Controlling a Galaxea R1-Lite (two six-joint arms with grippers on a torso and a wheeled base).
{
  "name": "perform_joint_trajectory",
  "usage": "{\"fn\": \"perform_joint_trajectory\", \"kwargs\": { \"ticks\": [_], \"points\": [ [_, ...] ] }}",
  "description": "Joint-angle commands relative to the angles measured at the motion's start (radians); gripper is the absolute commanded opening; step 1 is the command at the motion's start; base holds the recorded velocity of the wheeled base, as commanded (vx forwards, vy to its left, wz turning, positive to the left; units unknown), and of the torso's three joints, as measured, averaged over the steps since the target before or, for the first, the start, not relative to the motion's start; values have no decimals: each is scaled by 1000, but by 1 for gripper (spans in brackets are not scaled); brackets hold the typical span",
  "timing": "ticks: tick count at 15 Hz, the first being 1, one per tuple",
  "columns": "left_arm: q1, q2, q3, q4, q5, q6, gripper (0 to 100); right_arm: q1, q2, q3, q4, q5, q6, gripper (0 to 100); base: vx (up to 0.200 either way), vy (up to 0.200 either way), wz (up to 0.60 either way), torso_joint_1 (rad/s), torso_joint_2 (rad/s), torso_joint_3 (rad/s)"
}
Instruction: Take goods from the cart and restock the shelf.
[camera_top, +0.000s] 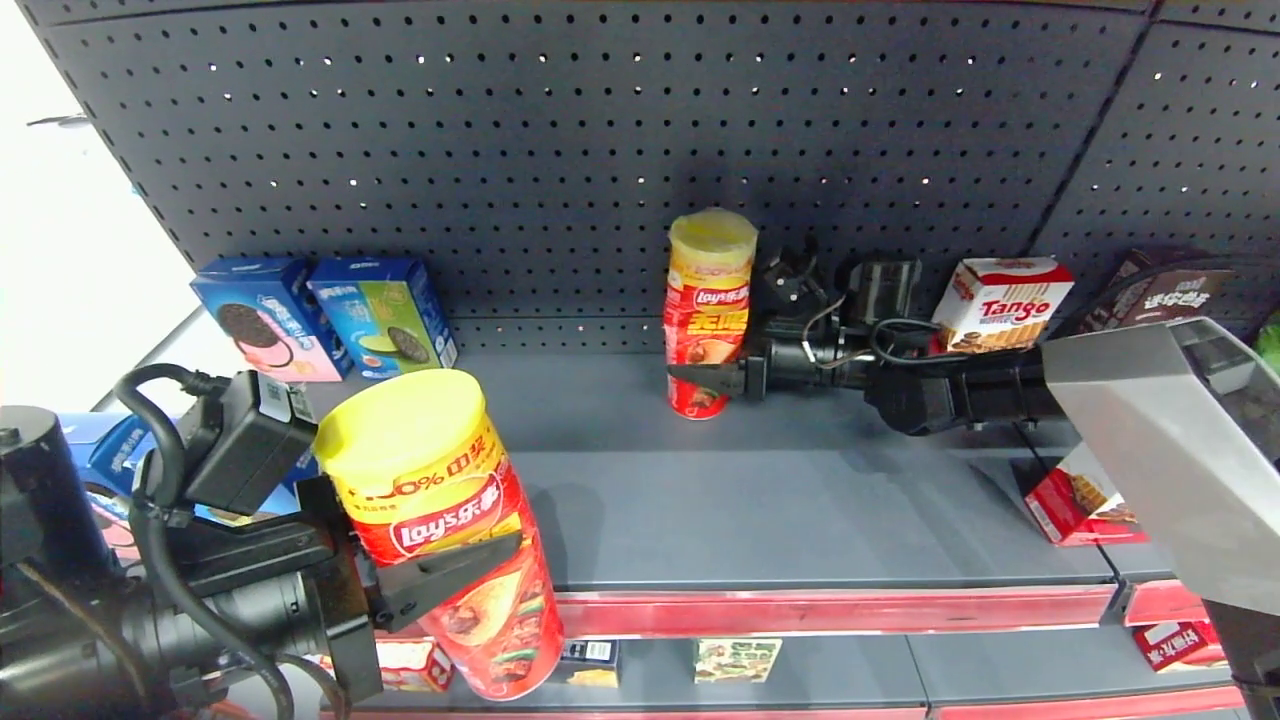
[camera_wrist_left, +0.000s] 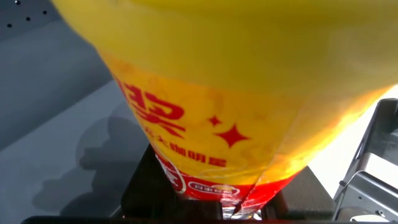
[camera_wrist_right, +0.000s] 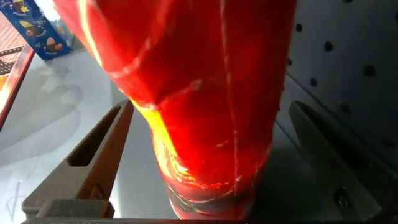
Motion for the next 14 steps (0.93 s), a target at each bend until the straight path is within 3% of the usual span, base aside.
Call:
{"fn": "perform_joint_trajectory", "kwargs": {
  "ticks": [1, 11, 12, 14],
  "points": [
    [0, 1, 1, -1, 0, 0, 0, 4, 3, 0, -2, -1, 1, 100, 0, 0, 0, 0, 0, 0],
    [2, 11, 0, -13, 0, -1, 0, 6, -11, 19, -42, 10, 4, 100, 0, 0, 0, 0, 0, 0],
    [2, 11, 0, -13, 0, -1, 0, 6, -8, 25, -50, 0, 12, 0, 0, 0, 0, 0, 0, 0],
    [2, 11, 0, -13, 0, -1, 0, 7, -14, 48, -54, -1, 16, 0, 0, 0, 0, 0, 0, 0]
  ]
}}
